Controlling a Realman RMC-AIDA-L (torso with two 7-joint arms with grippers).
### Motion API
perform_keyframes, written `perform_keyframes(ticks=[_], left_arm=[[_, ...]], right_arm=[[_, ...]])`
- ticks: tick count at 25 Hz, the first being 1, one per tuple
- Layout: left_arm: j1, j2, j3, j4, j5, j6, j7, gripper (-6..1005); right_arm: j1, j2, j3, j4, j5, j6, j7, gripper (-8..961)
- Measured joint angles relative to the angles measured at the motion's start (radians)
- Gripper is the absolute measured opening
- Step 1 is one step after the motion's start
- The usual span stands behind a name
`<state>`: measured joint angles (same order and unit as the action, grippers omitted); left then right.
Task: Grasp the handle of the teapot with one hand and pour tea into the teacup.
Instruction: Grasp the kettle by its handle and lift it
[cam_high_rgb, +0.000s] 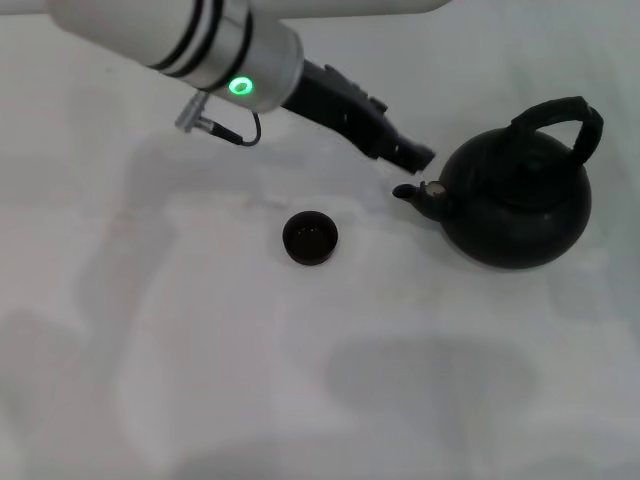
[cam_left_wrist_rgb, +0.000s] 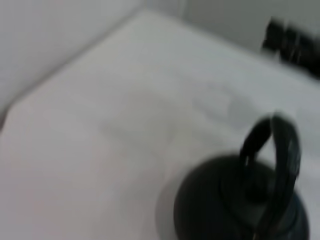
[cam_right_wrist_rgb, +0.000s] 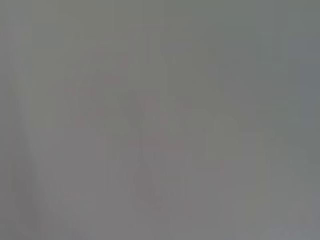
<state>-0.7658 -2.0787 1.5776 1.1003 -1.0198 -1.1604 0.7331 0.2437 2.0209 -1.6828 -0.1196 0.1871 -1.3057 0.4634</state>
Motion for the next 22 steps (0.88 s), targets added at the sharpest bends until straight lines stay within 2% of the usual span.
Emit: perform_keyframes(ticks=[5, 10, 13, 16, 19, 21, 22], left_arm=[[0.096, 0.001, -0.067, 0.030, -0.159, 0.077, 0.141, 875], [0.245, -0.005, -0.041, -0.004, -0.432, 0.318, 0.450, 872], [0.309, -0.004, -0.021, -0.083, -0.745, 0.432, 0.674, 870], [0.346, -0.005, -0.019, -0.192, -1.085, 0.440, 0.921, 868], [0.364, -0.006, -0.006, -0.333, -1.429, 0.366, 1.206, 866], [0.360, -0.007, 0.036, -0.488, -1.733, 0.231, 1.478, 865], [0.360, -0.007, 0.036, -0.488, -1.733, 0.231, 1.478, 865]], right_arm=[[0.004, -0.001, 0.000, 0.000, 0.000, 0.000, -0.007, 871], [0.006, -0.001, 0.000, 0.000, 0.001, 0.004, 0.009, 870], [0.009, -0.004, 0.000, -0.001, 0.001, 0.020, 0.057, 870], [0.016, -0.011, 0.000, 0.000, -0.003, 0.035, 0.118, 870], [0.017, -0.017, -0.007, 0.000, -0.014, 0.034, 0.158, 870], [0.017, -0.017, -0.009, 0.000, -0.035, 0.022, 0.175, 870], [0.017, -0.018, -0.009, -0.001, -0.058, 0.006, 0.192, 870]])
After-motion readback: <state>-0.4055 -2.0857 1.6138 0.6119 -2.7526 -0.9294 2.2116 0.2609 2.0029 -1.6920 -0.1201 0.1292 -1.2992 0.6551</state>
